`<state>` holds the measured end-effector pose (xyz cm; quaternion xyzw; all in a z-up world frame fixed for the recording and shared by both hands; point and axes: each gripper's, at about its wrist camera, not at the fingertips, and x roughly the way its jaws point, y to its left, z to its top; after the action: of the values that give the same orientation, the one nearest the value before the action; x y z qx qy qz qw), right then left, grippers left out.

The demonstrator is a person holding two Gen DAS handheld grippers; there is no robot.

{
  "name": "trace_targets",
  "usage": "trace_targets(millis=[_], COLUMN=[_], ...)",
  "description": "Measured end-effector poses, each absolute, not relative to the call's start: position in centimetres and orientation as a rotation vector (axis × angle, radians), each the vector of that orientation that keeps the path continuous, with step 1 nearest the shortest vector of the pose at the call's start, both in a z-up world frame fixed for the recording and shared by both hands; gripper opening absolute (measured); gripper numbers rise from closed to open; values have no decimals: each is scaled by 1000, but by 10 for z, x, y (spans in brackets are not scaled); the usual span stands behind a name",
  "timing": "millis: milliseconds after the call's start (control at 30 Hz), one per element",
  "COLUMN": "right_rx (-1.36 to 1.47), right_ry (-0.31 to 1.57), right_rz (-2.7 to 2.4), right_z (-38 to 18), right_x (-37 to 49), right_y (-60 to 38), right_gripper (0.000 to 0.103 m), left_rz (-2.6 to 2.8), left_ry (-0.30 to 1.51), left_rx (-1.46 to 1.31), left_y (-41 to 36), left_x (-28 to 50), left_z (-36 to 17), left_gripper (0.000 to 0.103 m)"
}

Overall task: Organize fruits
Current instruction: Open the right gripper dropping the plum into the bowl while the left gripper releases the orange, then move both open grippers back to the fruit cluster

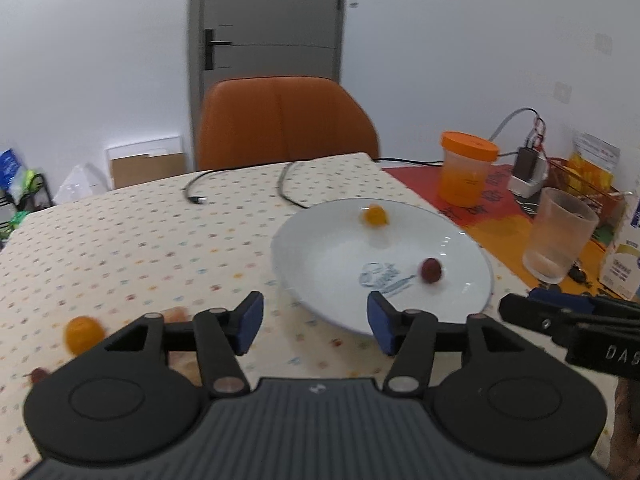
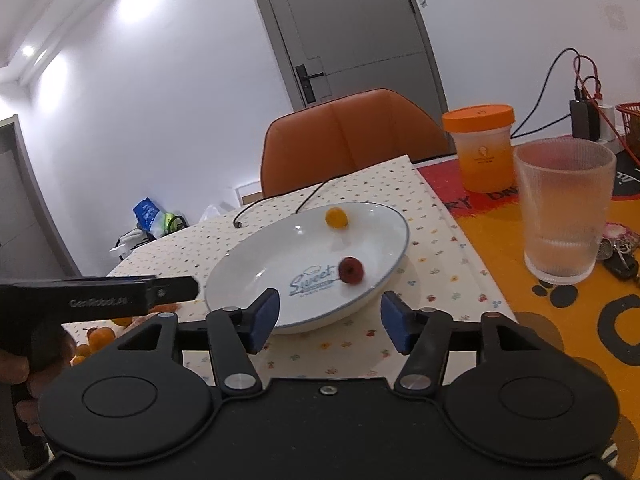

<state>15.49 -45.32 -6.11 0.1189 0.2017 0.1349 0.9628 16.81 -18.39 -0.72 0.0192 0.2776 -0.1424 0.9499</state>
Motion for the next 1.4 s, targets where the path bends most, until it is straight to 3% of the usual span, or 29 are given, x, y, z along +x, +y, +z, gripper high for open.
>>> trace_targets(millis=[200,400,667,1400], right_rx=[213,187,176,160], right_ry=[403,401,417,433], right_rz=[294,311,327,405], right_z=[-54,-48,-45,-50], right_x=[151,148,145,142], right_y=[-438,-422,-403,-355], right_gripper=[62,73,103,103], left_rz=[-232,-167,-85,2], left_ry=[554,544,524,542], left_rx=[8,-27,-51,-141], left_y=[-152,-124,-94,-47], left_x=[155,144,128,98], left_z=[-3,-1,0,-24], left_gripper=[63,74,89,91])
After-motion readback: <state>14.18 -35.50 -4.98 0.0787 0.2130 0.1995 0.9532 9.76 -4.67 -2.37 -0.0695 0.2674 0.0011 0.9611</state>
